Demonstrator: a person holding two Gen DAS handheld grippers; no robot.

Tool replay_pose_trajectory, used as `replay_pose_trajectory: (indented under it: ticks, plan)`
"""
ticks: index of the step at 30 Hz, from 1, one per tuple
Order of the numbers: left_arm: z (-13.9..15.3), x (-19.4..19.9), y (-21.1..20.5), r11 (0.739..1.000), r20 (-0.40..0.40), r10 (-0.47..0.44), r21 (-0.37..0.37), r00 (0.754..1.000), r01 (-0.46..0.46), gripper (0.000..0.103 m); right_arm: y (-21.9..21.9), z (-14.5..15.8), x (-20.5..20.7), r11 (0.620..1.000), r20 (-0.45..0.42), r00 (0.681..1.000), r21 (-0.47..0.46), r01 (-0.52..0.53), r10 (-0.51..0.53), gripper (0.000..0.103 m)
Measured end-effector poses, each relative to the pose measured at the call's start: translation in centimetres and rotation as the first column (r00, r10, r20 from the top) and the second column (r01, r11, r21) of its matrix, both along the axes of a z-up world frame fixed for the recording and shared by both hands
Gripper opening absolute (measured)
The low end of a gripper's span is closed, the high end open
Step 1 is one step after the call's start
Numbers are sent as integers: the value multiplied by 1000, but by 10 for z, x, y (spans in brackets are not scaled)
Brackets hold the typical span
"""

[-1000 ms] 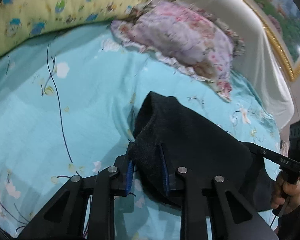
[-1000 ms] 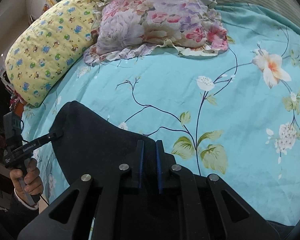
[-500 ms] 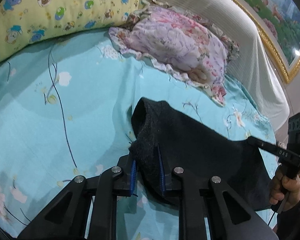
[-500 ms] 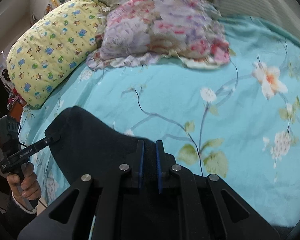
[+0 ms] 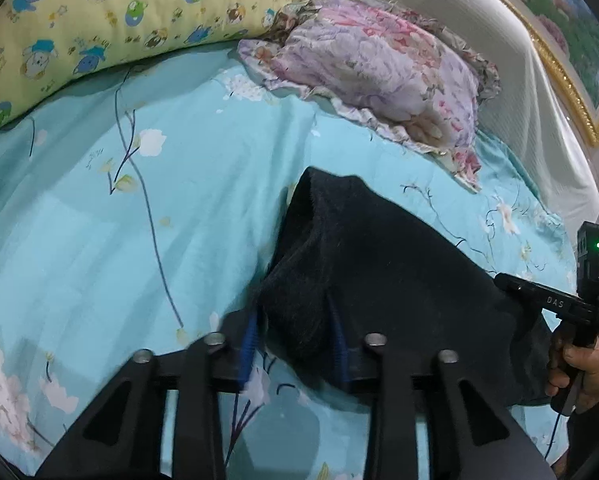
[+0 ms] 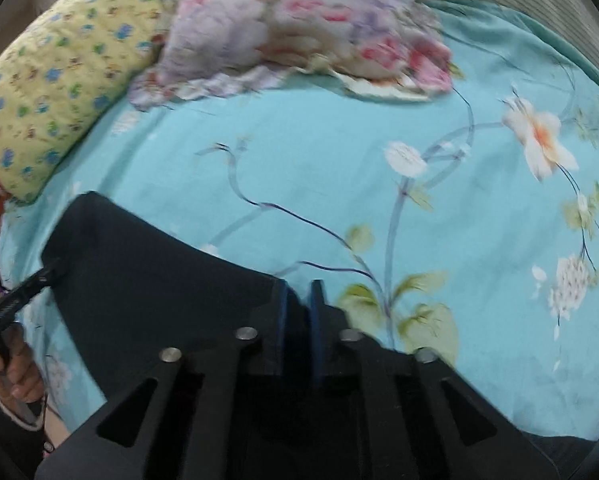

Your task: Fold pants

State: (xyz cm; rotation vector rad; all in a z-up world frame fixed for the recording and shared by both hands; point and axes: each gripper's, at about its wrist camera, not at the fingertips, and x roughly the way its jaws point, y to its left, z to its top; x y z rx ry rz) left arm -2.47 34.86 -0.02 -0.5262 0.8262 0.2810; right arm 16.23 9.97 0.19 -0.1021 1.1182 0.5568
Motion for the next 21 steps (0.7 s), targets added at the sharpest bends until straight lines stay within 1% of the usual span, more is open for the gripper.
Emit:
replay_pose_trajectory:
  ticks: [1, 3, 5, 7, 9, 10, 13, 15, 18, 21]
  plan:
    - [2, -2, 1, 1000, 4, 2, -4, 1000, -2, 38, -5, 1, 1, 1000, 13, 1000, 12, 17, -18, 40]
    - [10, -8, 1, 1000, 12, 19, 13, 1000, -19, 42, -14, 5, 2, 998, 10, 999, 39, 44, -45, 41]
    - [22, -13, 1, 998, 32, 40, 36, 999, -41, 54, -27, 19, -8, 995, 44, 996, 78, 68, -72, 41]
    - [36, -17, -2, 997, 61, 47, 61, 997, -50, 58, -39, 31, -22, 991, 78, 992, 103, 89, -97, 41]
    - [50, -16, -9, 995, 80, 38, 87, 996, -45, 64, -58, 40, -38, 982, 97, 985, 136, 130, -144, 41]
    - [57, -14, -16, 995, 93, 17, 94, 995, -26, 66, -70, 43, -48, 974, 98, 980, 160, 158, -175, 41]
    - [69, -2, -36, 993, 103, -45, 115, 994, 33, 66, -108, 47, -78, 947, 90, 960, 215, 241, -265, 41]
    - [75, 10, -59, 987, 106, -111, 124, 988, 98, 69, -130, 47, -96, 928, 83, 945, 233, 290, -316, 41]
    - [78, 29, -93, 974, 98, -195, 133, 976, 181, 70, -165, 46, -122, 897, 70, 917, 249, 364, -392, 41]
    - [76, 47, -126, 959, 82, -267, 125, 960, 256, 72, -194, 46, -144, 862, 56, 886, 269, 430, -460, 41]
